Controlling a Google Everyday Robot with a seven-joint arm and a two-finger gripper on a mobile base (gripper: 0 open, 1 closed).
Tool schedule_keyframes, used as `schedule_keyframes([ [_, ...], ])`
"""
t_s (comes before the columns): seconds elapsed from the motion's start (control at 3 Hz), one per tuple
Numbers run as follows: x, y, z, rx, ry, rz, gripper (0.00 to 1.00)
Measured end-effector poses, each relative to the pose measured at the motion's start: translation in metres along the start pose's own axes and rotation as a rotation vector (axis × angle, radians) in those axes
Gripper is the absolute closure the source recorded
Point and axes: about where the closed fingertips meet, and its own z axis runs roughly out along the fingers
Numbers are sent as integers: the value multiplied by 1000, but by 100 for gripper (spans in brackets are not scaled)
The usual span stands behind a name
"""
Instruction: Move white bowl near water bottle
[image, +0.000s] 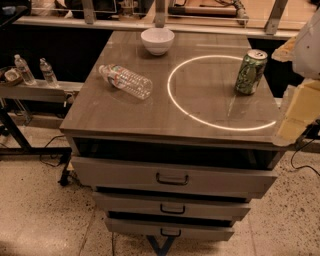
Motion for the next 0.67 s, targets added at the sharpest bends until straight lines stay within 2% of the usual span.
schedule_keyframes([
  [0.33,0,0,0,0,0,0,0],
  [0.67,-12,-16,8,9,-22,-41,0],
])
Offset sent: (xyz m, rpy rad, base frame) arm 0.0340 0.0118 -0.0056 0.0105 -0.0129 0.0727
